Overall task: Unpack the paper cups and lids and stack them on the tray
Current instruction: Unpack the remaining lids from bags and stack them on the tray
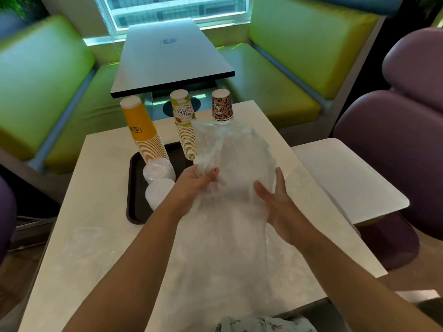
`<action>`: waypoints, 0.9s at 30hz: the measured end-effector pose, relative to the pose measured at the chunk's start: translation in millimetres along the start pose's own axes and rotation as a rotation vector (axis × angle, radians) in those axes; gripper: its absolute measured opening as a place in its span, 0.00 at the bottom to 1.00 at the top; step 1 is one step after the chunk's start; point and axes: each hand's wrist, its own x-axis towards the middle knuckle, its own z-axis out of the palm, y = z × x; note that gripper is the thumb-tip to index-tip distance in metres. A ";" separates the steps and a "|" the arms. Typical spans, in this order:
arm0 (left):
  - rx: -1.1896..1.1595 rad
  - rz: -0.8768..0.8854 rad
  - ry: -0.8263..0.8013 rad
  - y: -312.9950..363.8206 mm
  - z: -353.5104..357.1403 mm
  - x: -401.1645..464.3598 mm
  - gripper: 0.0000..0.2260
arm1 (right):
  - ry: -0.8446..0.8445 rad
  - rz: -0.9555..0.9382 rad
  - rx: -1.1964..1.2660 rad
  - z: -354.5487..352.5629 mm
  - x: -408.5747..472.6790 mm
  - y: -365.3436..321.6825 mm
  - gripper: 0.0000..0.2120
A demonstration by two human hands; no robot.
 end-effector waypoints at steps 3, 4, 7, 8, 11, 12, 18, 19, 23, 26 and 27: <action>0.064 -0.030 0.032 1.6 11.0 -2.4 0.19 | 0.087 -0.206 -0.158 5.9 -0.7 -0.1 0.49; 0.047 -0.061 0.072 2.5 13.0 -2.7 0.24 | 0.118 -0.266 -0.186 4.2 0.2 -1.0 0.46; -0.024 -0.022 0.117 2.0 8.0 -0.5 0.37 | 0.184 -0.411 -0.231 -5.6 -0.3 -8.0 0.38; -0.016 0.044 0.087 2.5 6.5 -2.4 0.34 | 0.191 -0.437 -0.238 -9.4 0.2 -10.5 0.36; 0.079 0.179 -0.013 11.4 8.4 -9.6 0.17 | 0.130 -0.459 -0.293 -16.3 3.3 -18.5 0.35; 0.111 0.196 -0.025 16.8 10.7 -12.4 0.13 | 0.101 -0.455 -0.312 -17.7 4.6 -20.5 0.34; 0.174 0.119 -0.157 26.0 6.9 -18.7 0.14 | 0.065 -0.410 -0.301 -23.6 -1.0 -34.0 0.18; 0.232 0.121 -0.165 26.6 5.1 -19.3 0.19 | 0.050 -0.384 -0.362 -24.5 -4.5 -36.7 0.17; 0.657 0.209 -0.028 32.4 10.0 -17.6 0.27 | 0.101 -0.368 -1.005 -27.0 -9.9 -46.5 0.40; 0.789 0.267 0.138 36.7 16.7 -16.8 0.21 | 0.234 -0.528 -1.154 -28.4 -9.8 -46.2 0.29; 0.792 0.307 0.158 36.6 17.6 -16.9 0.19 | 0.256 -0.569 -1.139 -30.3 -9.3 -45.5 0.23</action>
